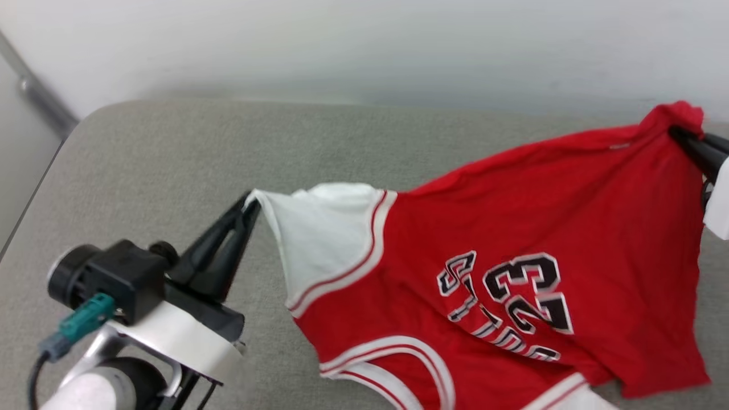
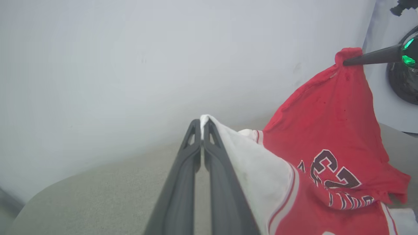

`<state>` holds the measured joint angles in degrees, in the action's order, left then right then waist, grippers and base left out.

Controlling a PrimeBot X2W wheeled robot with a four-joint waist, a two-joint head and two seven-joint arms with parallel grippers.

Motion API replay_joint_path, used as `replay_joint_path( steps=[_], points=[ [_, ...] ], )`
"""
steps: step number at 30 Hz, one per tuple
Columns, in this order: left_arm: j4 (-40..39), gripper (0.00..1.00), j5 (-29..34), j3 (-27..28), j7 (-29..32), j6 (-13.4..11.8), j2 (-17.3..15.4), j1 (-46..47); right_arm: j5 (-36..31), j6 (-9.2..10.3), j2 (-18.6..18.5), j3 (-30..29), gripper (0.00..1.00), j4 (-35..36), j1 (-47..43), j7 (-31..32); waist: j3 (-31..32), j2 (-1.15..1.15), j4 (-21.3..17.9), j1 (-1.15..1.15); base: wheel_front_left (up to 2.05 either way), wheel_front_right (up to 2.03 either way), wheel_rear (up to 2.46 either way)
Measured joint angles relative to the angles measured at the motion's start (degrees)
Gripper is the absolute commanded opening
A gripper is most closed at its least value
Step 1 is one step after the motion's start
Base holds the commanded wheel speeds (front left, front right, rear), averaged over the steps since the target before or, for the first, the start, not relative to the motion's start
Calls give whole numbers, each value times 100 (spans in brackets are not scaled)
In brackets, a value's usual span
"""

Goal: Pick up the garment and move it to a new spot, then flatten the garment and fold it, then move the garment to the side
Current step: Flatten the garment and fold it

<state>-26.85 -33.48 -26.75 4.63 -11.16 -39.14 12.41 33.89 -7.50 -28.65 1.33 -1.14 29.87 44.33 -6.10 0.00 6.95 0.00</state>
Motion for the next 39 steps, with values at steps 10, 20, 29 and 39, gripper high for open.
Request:
replay_joint_path(
  steps=[10, 20, 29, 39],
  points=[
    [-264, 0, 110, 755, -404, -236, -182, 458, 187, 0, 23, -326, 0, 1216, -113, -197, 366, 0, -555, 0, 0, 0, 0],
    [-450, 0, 79, 1419, -703, -348, -189, 1262, 166, 0, 85, -572, 0, 1997, -23, -336, 368, 0, -905, 0, 0, 0, 0],
    [-426, 0, 42, 1914, -772, -399, -289, 2245, 151, 0, 174, -706, 0, 2261, 417, -445, 108, 0, -1049, 0, 0, 0, 0],
    [232, 0, -109, 1979, -523, -45, -470, 3978, 110, 0, 107, -723, 0, 2084, 1535, -635, -702, 0, -1099, 0, 0, 0, 0]
  ],
)
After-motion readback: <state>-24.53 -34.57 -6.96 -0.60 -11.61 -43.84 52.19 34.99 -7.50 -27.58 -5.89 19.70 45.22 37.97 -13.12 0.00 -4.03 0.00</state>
